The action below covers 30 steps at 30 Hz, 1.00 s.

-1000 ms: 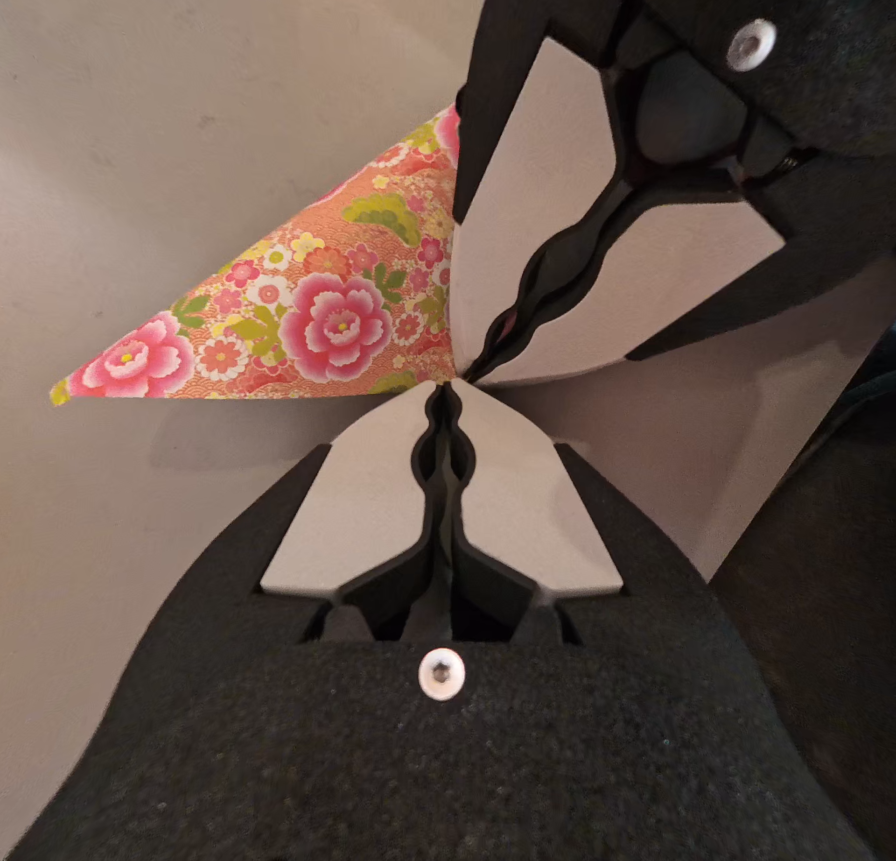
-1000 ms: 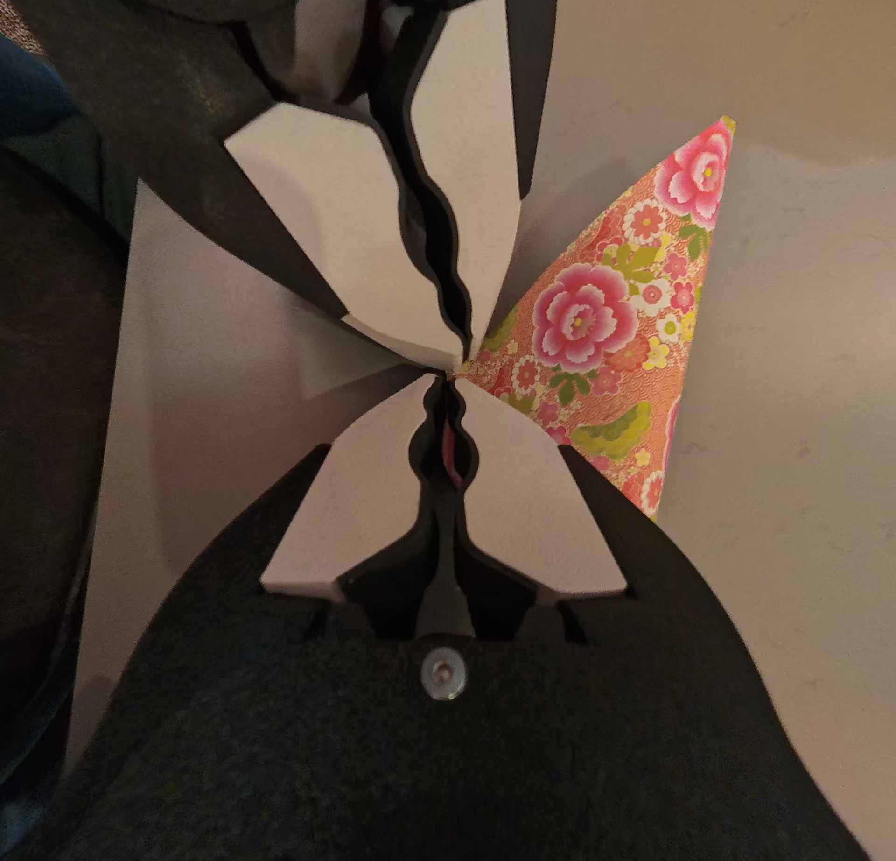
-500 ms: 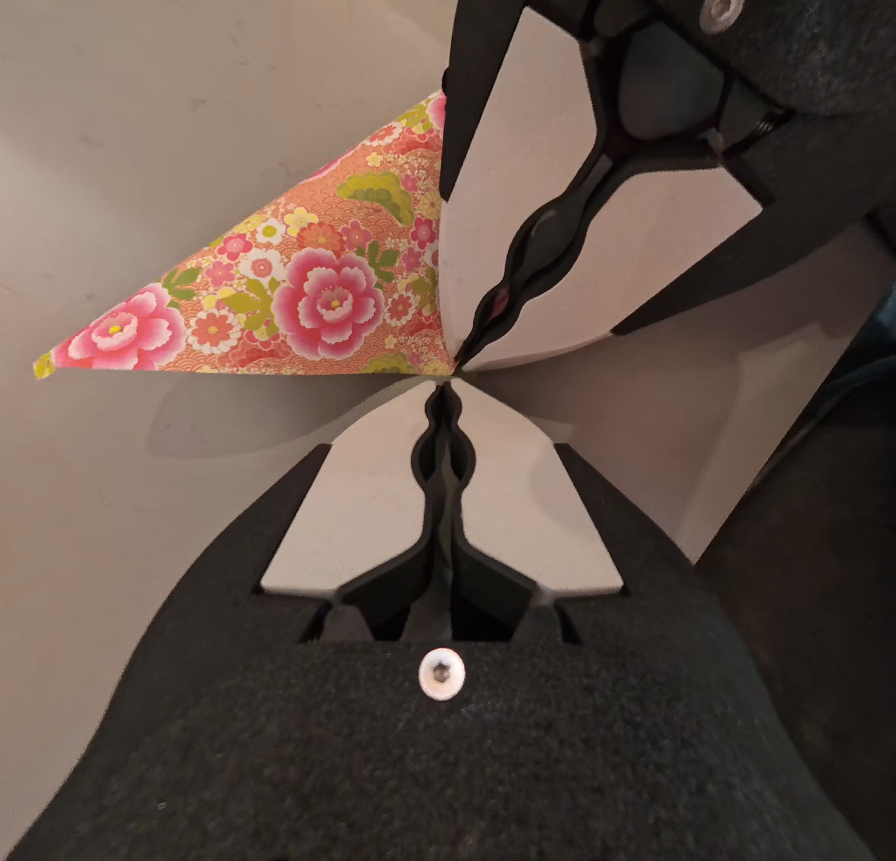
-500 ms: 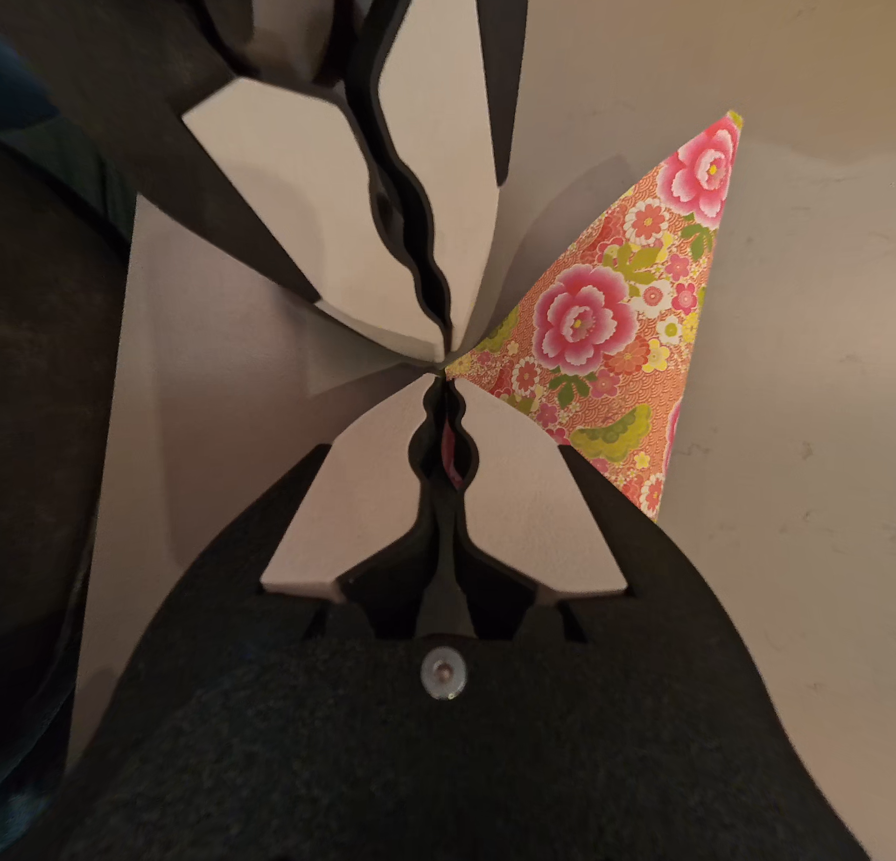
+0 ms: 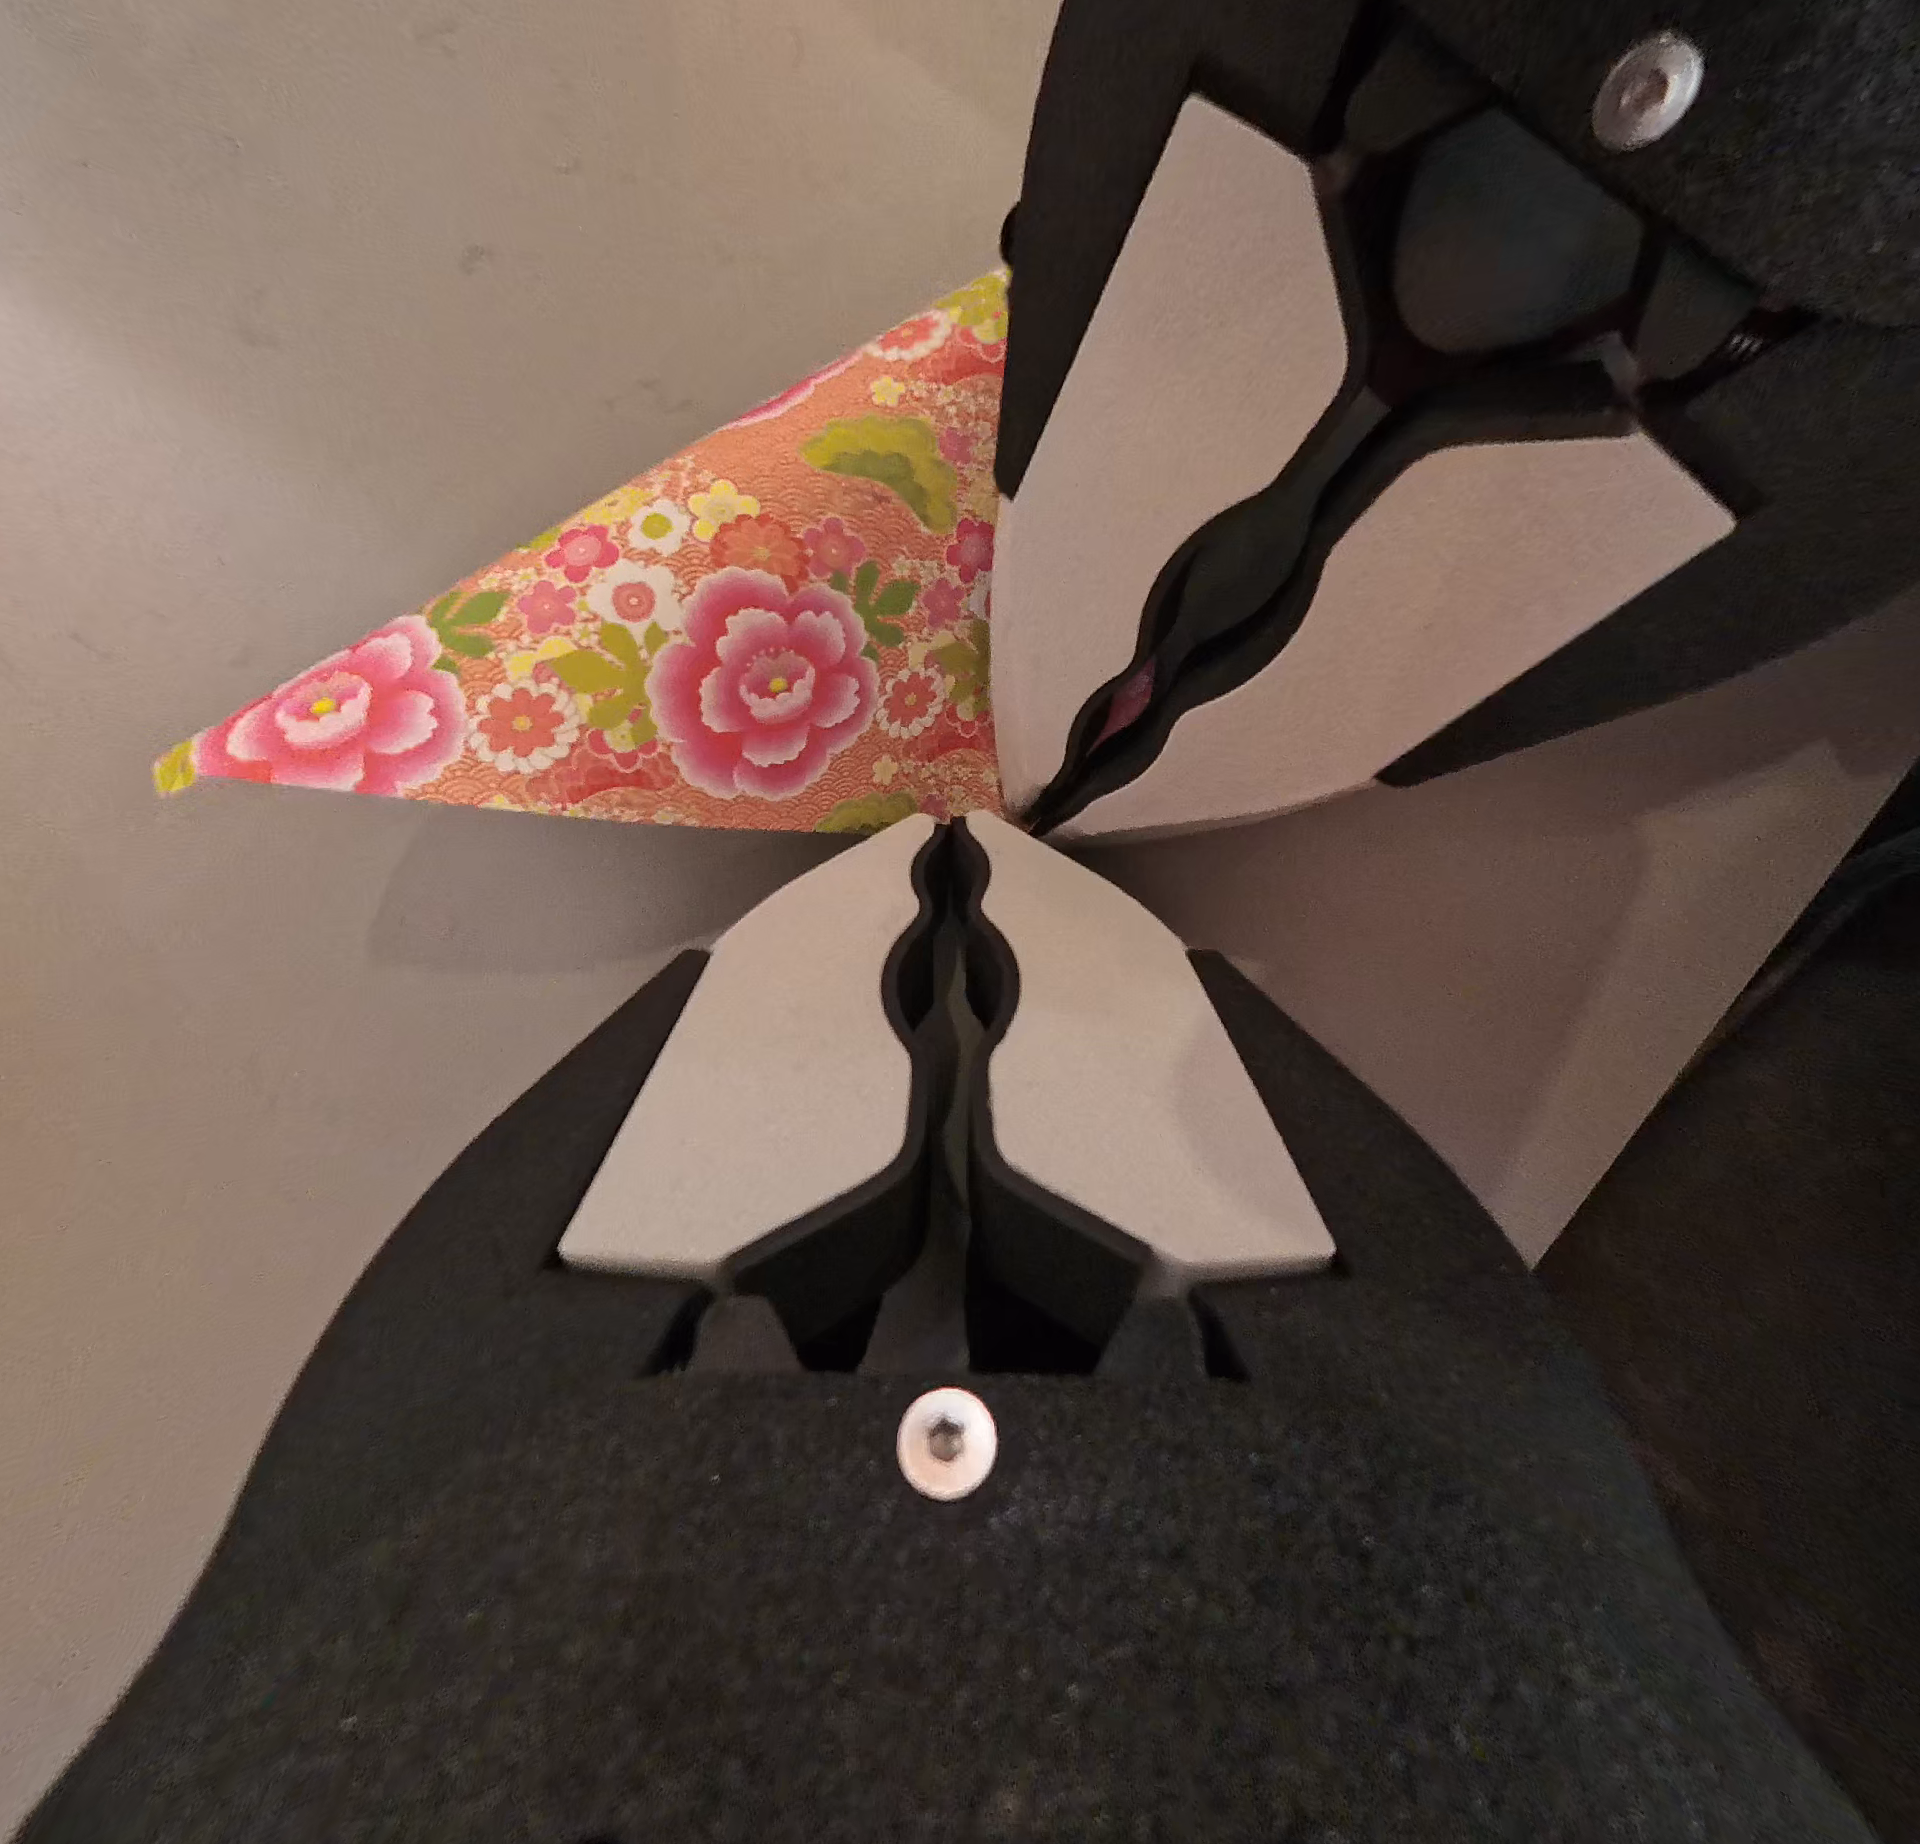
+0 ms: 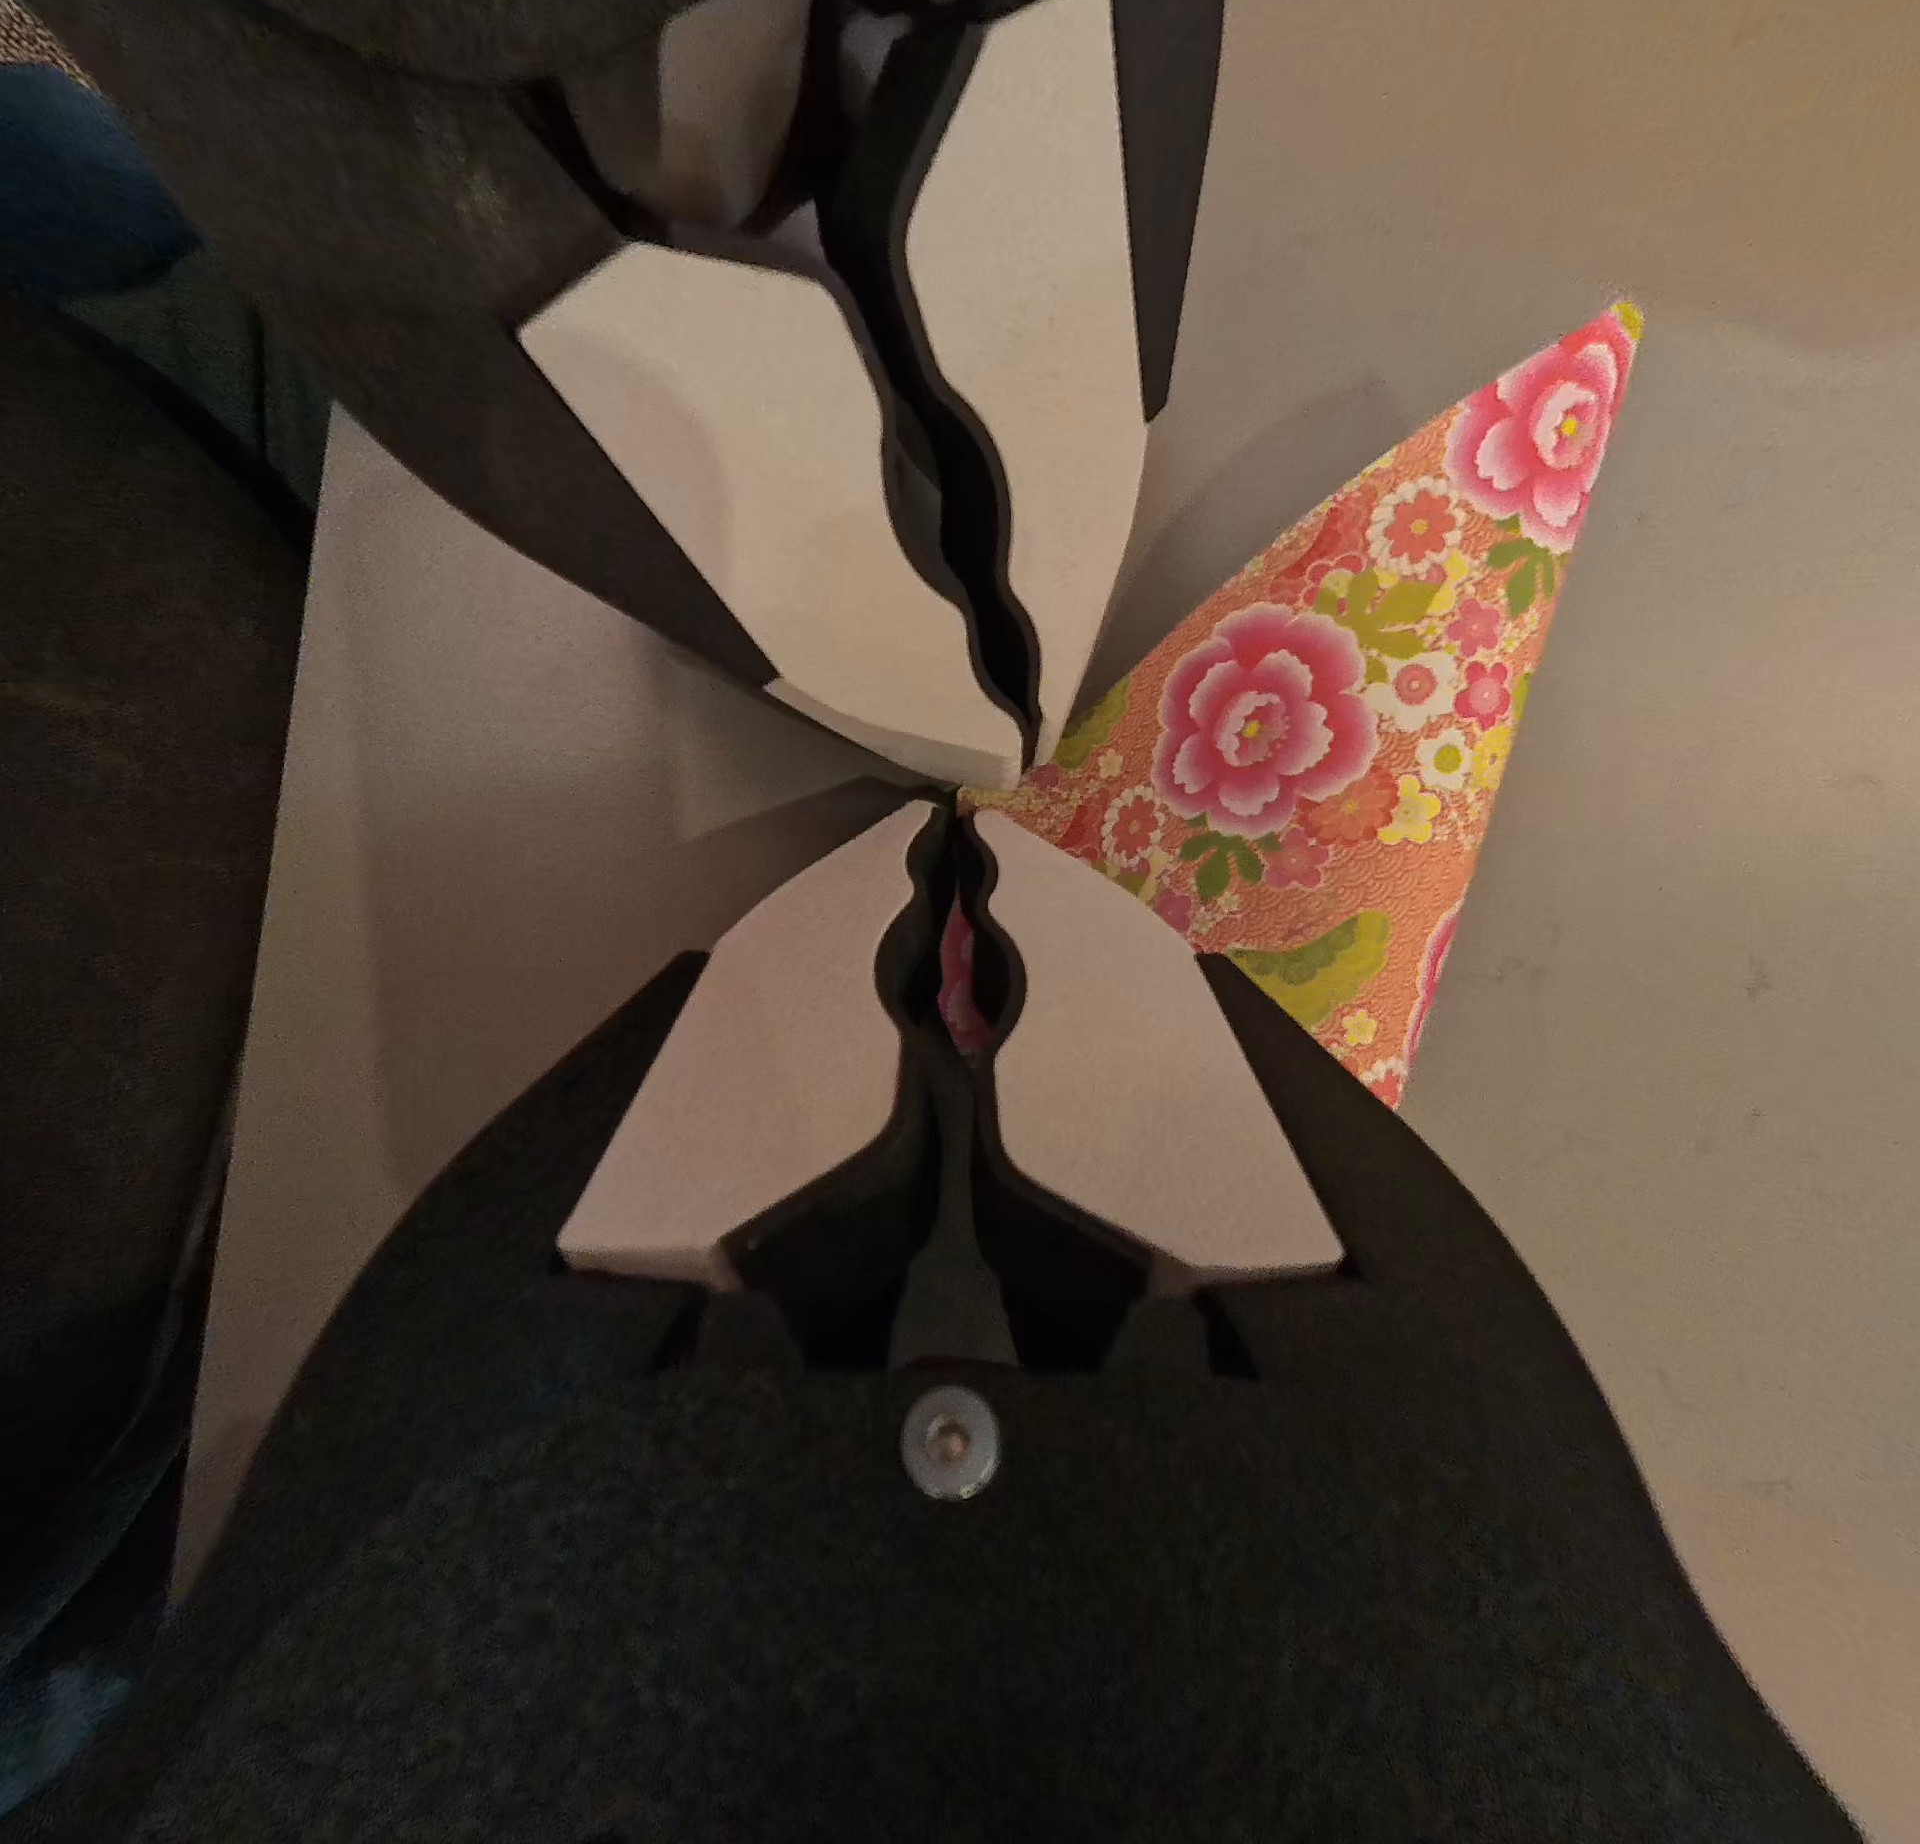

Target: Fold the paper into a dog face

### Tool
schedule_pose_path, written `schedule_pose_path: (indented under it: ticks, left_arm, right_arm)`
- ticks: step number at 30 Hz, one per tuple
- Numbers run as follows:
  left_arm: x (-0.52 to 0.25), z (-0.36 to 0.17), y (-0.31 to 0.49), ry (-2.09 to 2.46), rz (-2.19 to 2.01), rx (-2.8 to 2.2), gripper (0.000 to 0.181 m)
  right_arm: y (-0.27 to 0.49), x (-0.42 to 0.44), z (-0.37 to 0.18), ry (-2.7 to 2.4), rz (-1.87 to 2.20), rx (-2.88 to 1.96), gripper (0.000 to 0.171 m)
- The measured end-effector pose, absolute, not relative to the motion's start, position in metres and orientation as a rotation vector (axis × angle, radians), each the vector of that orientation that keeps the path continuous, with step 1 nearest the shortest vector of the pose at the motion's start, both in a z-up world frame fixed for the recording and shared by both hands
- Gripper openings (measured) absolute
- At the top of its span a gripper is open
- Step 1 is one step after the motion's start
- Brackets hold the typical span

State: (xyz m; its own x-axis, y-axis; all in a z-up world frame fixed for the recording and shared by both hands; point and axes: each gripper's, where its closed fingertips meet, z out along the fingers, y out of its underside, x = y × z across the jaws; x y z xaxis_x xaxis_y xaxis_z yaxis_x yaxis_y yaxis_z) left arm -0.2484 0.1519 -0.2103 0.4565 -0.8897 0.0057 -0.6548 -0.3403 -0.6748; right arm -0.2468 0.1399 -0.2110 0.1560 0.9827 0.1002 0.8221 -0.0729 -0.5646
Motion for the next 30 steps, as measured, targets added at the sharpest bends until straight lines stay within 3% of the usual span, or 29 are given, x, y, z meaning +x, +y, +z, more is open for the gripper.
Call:
schedule_pose_path:
  ticks: [1, 23, 30]
  left_arm:
    - [-0.2483, -0.2103, 0.1519, 1.284, -0.501, -2.105, 0.0]
    - [-0.2482, -0.2106, 0.1516, 1.284, -0.488, -2.106, 0.0]
    - [-0.2485, -0.2105, 0.1498, 1.293, -0.493, -2.102, 0.0]
  right_arm:
    - [0.1399, -0.2469, -0.2111, -1.709, 0.427, -1.94, 0.0]
    - [0.1348, -0.248, -0.2107, -1.732, 0.454, -1.934, 0.01]
    - [0.1375, -0.2456, -0.2114, -1.723, 0.431, -1.933, 0.0]
